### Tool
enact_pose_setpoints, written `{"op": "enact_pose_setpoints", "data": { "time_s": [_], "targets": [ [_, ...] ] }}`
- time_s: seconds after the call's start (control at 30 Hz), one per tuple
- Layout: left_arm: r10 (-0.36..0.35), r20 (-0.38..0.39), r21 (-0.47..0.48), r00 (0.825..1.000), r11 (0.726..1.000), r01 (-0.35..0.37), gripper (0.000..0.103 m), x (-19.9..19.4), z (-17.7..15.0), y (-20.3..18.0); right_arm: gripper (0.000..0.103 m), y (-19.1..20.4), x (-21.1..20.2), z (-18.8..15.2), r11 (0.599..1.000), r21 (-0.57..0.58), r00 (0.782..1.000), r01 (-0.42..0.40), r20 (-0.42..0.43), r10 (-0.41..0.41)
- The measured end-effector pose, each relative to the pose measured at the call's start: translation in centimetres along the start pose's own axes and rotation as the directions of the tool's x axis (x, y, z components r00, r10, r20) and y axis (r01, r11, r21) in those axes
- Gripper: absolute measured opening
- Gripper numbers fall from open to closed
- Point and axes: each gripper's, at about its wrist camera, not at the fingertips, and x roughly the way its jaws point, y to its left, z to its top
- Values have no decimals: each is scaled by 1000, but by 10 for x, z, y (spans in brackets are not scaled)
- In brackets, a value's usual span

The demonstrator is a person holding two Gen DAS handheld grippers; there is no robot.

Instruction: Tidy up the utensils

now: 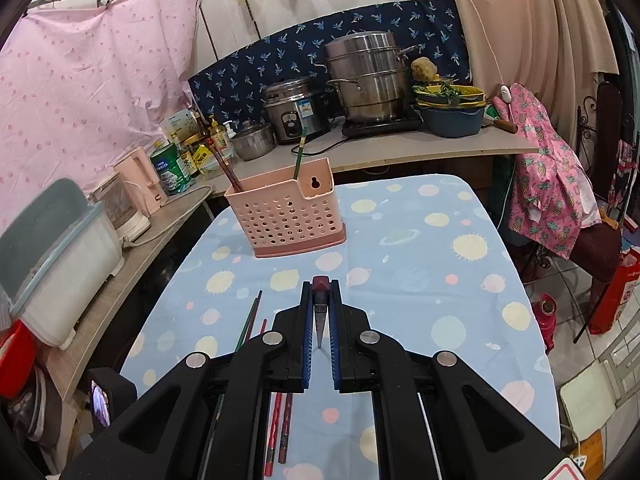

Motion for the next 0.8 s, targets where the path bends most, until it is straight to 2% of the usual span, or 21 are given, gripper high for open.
{"op": "enact_pose_setpoints", "data": {
  "time_s": [0.03, 0.17, 0.37, 0.6, 0.8],
  "targets": [
    [-9, -7, 0, 1000, 1000, 9, 7, 1, 1, 0, 7, 0, 0, -1, 1000, -1, 1000, -1, -1, 1],
    [-21, -1, -1, 1000, 1000, 21, 7, -6, 3, 1, 7, 1, 0, -2, 1000, -1, 1000, 0, -1, 0],
    [-40, 90, -32, 995, 999, 44, 7, -50, 28, 12, 7, 3, -1, 2, 1000, -8, 1000, -1, 10, 1],
    [-26, 262, -64, 965, 997, 45, 7, -113, 87, 27, 7, 5, -1, 26, 1000, -14, 999, -28, 42, 28],
    [-18, 361, -71, 932, 996, 47, 7, -147, 148, 28, 7, 6, 8, 54, 998, -8, 996, -60, 68, 60]
  ]
}}
